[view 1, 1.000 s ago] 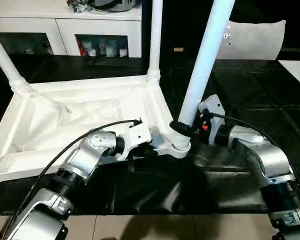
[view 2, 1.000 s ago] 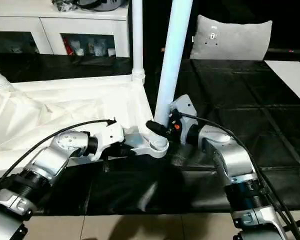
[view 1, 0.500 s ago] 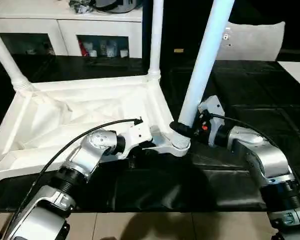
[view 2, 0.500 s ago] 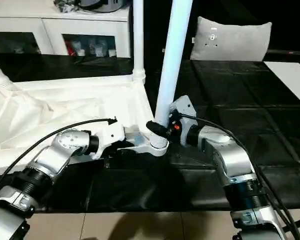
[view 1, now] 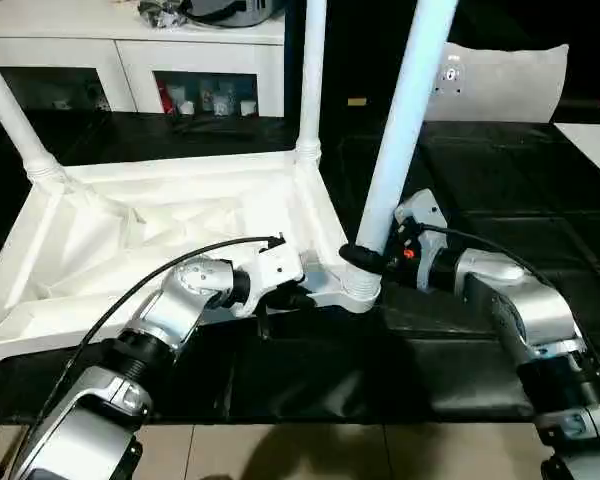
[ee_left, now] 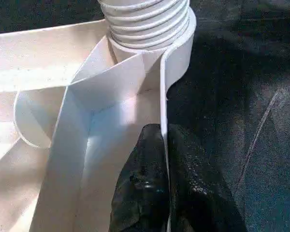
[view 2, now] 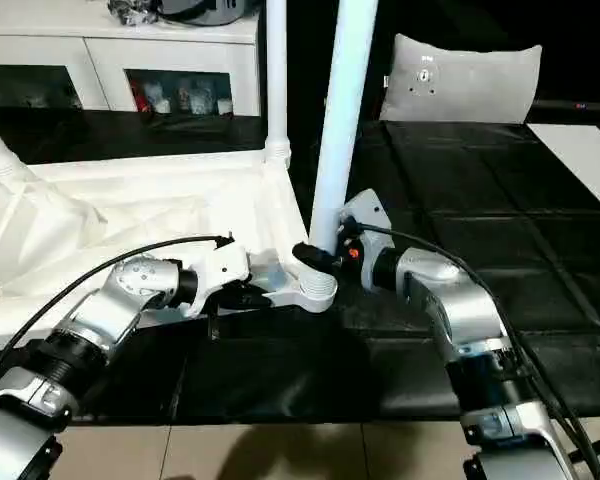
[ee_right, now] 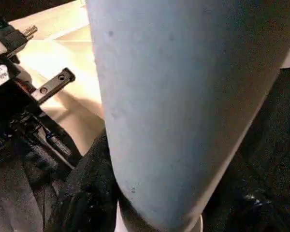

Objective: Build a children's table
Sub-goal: Insert table leg to table base

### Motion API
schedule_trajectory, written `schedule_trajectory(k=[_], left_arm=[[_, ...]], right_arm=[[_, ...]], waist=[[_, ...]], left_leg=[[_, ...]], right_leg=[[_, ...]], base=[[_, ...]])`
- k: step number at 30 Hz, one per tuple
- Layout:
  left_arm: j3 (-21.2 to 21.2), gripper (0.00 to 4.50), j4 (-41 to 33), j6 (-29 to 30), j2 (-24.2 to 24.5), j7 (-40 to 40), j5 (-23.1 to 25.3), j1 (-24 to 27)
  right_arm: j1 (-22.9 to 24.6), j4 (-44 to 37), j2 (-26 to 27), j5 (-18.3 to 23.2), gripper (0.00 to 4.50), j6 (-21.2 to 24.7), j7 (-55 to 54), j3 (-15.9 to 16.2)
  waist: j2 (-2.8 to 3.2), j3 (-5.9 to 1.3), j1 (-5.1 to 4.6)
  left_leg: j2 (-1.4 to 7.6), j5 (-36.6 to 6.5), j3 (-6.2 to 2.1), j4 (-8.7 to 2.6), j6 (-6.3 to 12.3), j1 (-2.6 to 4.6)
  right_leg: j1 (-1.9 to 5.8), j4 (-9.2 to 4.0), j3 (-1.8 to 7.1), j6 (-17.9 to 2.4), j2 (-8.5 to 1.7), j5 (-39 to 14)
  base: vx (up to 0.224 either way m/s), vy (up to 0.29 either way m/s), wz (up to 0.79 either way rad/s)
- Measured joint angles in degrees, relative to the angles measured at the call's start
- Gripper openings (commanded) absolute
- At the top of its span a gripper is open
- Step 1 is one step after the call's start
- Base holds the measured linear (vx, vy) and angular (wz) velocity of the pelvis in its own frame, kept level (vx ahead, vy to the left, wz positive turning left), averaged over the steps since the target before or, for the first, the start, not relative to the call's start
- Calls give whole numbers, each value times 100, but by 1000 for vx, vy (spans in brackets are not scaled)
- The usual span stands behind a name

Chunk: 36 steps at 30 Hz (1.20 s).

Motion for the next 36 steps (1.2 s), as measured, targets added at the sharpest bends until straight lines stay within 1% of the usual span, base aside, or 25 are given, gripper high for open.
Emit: schedule_trajectory(k=[4,9,13,18,20,21,23,24,26,29,31,34,36], left_arm=[[-94,0,19,-227,68,-67,94,-18],[-115,0,-16,-219,116,-165,101,-46],[-114,0,-32,-192,122,-181,102,-52],[-102,0,-21,-192,104,-193,92,-55],[-39,0,44,-171,56,-189,19,-60],[3,0,106,-156,21,-175,-26,-60],[39,0,151,-113,-14,-174,-76,-59],[58,0,178,-96,-32,-169,-85,-60],[59,0,196,-83,-60,-154,-86,-62],[58,0,224,-81,-97,-152,-101,-60],[54,0,248,-89,-100,-161,-101,-58],[38,0,250,-115,-100,-151,-69,-58],[-4,0,243,-154,-70,-128,-47,-58]], right_arm=[[-126,158,-30,-1,186,-8,147,60],[-267,461,3,84,186,-45,330,3],[-257,679,66,251,186,-142,386,-177],[-42,814,154,539,186,-209,392,-517],[195,801,258,651,186,-408,376,-738],[361,755,312,737,186,-500,352,-872],[537,675,374,790,186,-625,309,-966],[578,651,383,799,186,-677,285,-969],[687,551,391,800,186,-773,227,-969],[907,321,402,757,186,-996,138,-949],[967,203,347,628,186,-1198,117,-797],[952,130,297,439,186,-1314,123,-665],[897,131,196,276,186,-1405,165,-498]], waist=[[-17,-5,-16],[-28,-7,-30],[-30,-6,-35],[-24,-7,-20],[-9,-16,6],[14,-20,11],[53,-31,5],[69,-35,5],[80,-39,17],[133,-55,22],[163,-72,22],[171,-77,19],[170,-79,16]], left_leg=[[2,0,0,-7,0,0],[5,0,4,-19,0,3],[7,0,6,-21,0,3],[8,0,8,-25,0,3],[9,-1,9,-31,0,3],[8,-1,11,-33,0,1],[5,-2,17,-34,2,1],[5,-2,18,-34,2,3],[12,-1,18,-37,1,4],[11,-1,20,-47,1,1],[10,-2,21,-56,2,1],[11,-1,21,-56,2,2],[11,-1,21,-56,2,5]], right_leg=[[0,-5,-3,1,0,-1],[-2,-9,-4,0,2,-1],[-2,-11,-4,0,3,-1],[-2,-16,-4,0,3,-1],[1,-28,-8,0,3,-1],[2,-35,-7,-2,3,1],[3,-41,-2,-4,1,2],[3,-40,-3,-5,0,2],[4,-40,-9,-4,1,2],[6,-58,-8,-3,1,2],[10,-72,-10,-4,1,3],[13,-75,-12,-3,1,4],[19,-79,-11,-2,1,4]], base=[[0,0,0],[0,0,0],[0,0,0],[0,0,0],[0,0,0],[0,0,0],[0,0,0],[0,0,0],[0,0,0],[0,0,0],[0,0,0],[0,0,0],[0,0,0]])
